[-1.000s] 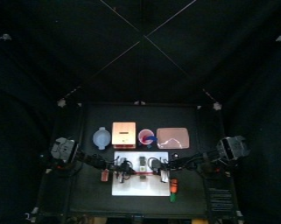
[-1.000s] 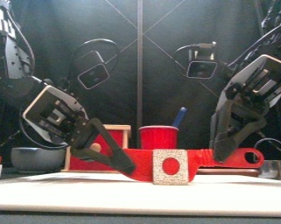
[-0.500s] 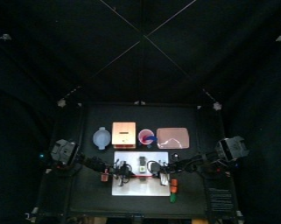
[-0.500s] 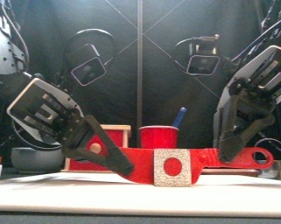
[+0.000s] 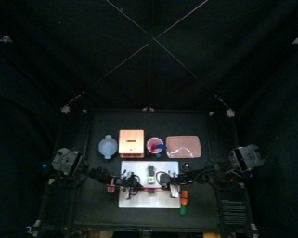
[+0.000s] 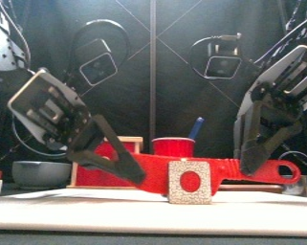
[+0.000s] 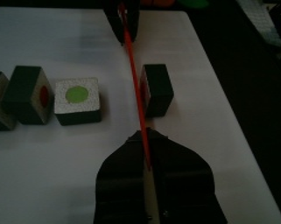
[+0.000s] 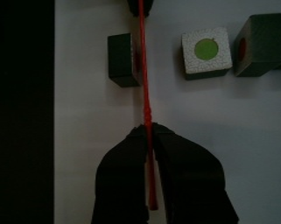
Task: Cut the sushi into 4 pieces with the knife
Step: Cut the sushi into 4 pieces
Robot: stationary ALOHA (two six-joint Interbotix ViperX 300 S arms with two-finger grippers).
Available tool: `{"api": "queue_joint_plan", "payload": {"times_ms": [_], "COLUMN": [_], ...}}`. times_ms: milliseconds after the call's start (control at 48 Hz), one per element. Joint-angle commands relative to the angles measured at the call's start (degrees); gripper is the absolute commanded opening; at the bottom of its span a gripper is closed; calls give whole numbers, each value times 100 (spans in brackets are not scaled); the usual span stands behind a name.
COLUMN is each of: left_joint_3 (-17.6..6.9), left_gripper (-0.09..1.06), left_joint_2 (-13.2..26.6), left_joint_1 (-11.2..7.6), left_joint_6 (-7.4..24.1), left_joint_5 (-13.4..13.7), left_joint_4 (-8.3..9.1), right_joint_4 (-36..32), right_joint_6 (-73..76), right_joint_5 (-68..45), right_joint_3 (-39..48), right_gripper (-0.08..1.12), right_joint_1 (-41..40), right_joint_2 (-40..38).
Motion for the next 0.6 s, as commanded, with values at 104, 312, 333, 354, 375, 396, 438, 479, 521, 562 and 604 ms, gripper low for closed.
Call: {"api": "queue_joint_plan", "payload": {"times_ms": [104,312,333,354,375,396,438,479,521,562,604], "left_joint_3": [308,817,853,888,949,984,1046,1090,1134,1160,1178], "left_gripper": [81,86,86,86,86,86,86,86,86,86,86], "left_joint_2": [-949,-1582,-1635,-1679,-1758,-1802,-1881,-1951,-2013,-2057,-2092], "left_joint_1": [211,466,483,483,483,483,492,492,492,492,501], "left_joint_6": [18,26,26,26,26,26,26,26,26,26,26], "left_joint_5": [-44,-44,-53,-53,-44,-44,-44,-53,-44,-44,-44], "left_joint_4": [-18,-18,-18,-18,-18,-9,-18,-18,-18,-18,-18], "right_joint_4": [18,105,123,149,185,211,264,334,413,510,624], "right_joint_6": [-9,9,9,9,9,9,9,9,18,26,18], "right_joint_5": [185,905,1011,1143,1336,1485,1793,2109,2399,2637,2848], "right_joint_3": [220,589,624,650,694,721,773,835,879,940,993], "right_gripper": [13,13,13,13,13,13,13,13,14,15,15], "right_joint_1": [-123,-281,-290,-299,-334,-352,-396,-466,-536,-606,-659], "right_joint_2": [-721,-1362,-1433,-1512,-1626,-1705,-1854,-2004,-2145,-2276,-2373]}}
